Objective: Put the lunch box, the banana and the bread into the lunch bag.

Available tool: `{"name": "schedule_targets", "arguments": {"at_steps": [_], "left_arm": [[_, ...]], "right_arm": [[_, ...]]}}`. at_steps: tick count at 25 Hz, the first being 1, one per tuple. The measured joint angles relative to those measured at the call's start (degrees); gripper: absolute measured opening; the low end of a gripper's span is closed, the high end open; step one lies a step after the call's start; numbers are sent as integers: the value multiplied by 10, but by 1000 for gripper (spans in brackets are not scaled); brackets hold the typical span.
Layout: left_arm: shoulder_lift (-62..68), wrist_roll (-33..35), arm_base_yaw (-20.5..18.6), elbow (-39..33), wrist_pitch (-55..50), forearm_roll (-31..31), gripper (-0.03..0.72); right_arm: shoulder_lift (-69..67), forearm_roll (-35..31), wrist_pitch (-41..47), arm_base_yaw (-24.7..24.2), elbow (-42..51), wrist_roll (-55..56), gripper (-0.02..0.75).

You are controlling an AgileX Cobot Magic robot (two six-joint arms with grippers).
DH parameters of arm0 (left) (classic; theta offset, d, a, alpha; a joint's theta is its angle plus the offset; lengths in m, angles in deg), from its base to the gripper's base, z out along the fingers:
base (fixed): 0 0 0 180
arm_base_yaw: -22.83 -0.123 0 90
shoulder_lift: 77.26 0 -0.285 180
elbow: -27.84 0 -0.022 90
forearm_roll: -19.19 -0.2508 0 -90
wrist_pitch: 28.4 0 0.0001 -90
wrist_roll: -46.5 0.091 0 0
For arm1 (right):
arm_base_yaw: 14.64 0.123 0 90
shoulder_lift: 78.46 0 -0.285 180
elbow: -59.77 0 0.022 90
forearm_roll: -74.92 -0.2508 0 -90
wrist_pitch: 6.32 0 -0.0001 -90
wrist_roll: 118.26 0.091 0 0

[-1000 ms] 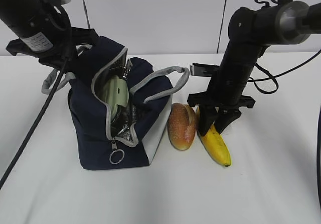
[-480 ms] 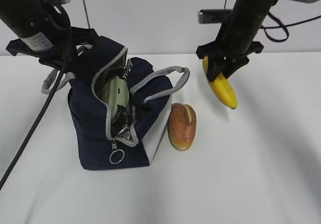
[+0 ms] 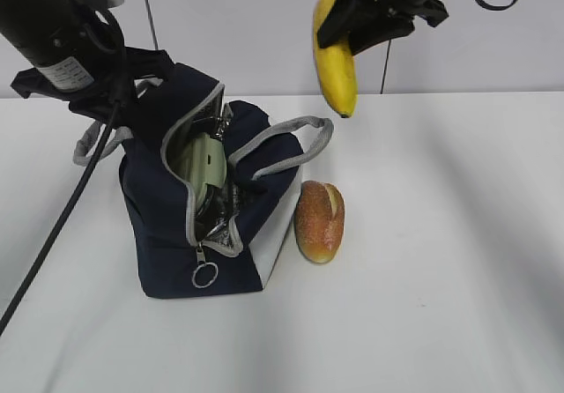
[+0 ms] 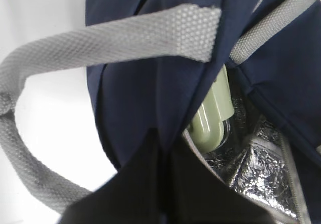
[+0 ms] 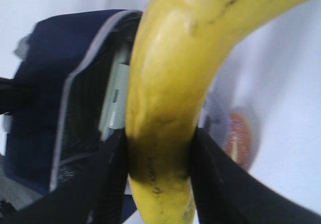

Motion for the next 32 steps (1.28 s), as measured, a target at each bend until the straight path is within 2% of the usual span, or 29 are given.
{"name": "schedule_targets", "arguments": {"at_steps": [10, 15, 32], "left_arm": [[0, 0, 0, 0, 2, 0, 0], [0, 0, 0, 0, 2, 1, 0], [0, 3, 0, 0, 6, 24, 0]], "right_arm": [[-15, -22, 2, 101, 34, -15, 293], [-58, -67, 1, 112, 34, -15, 293], [-136, -113, -6, 144, 34, -16, 293]]}}
